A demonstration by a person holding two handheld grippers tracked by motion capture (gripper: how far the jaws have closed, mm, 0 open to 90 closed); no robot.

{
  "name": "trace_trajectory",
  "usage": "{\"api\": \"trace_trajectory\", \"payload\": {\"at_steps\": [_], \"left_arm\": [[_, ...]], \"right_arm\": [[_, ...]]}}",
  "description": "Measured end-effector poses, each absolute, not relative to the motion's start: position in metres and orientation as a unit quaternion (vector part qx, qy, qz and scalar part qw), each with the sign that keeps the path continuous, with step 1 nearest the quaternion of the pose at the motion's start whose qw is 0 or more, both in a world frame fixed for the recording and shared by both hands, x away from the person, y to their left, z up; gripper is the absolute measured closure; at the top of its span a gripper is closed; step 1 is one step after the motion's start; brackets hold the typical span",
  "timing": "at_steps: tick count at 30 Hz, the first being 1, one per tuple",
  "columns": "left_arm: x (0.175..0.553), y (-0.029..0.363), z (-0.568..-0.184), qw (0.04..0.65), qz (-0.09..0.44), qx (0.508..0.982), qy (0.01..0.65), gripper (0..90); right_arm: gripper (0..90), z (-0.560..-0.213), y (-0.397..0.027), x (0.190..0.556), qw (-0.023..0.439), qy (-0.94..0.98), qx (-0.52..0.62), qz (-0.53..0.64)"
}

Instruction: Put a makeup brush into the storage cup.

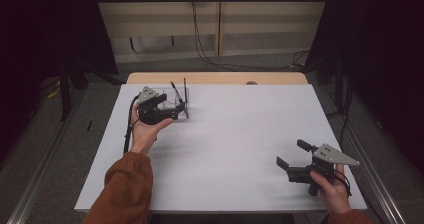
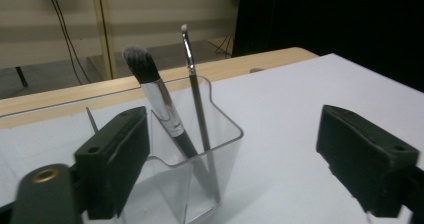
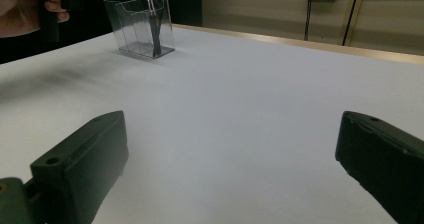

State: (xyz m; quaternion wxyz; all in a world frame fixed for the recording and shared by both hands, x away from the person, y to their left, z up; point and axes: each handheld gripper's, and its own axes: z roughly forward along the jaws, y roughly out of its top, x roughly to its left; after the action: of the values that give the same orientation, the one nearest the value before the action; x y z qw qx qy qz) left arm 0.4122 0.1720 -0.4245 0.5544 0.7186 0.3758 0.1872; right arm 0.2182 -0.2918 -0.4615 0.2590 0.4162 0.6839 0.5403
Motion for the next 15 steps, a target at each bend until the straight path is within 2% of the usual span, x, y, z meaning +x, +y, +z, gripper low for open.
{"api": "trace_trajectory", "payload": {"at_steps": [9, 15], "left_arm": [[0.392, 0.177, -0.411, 0.564, 0.187, 0.719, 0.36, 5.2], [0.378, 0.188, -0.41, 0.572, 0.173, 0.715, 0.363, 4.2]], "right_arm": [[0.0, -0.46, -0.292, 0.216, 0.262, 0.682, 0.413, 0.543], [0.0, -0.459, -0.291, 0.216, 0.266, 0.683, 0.412, 0.542]]}}
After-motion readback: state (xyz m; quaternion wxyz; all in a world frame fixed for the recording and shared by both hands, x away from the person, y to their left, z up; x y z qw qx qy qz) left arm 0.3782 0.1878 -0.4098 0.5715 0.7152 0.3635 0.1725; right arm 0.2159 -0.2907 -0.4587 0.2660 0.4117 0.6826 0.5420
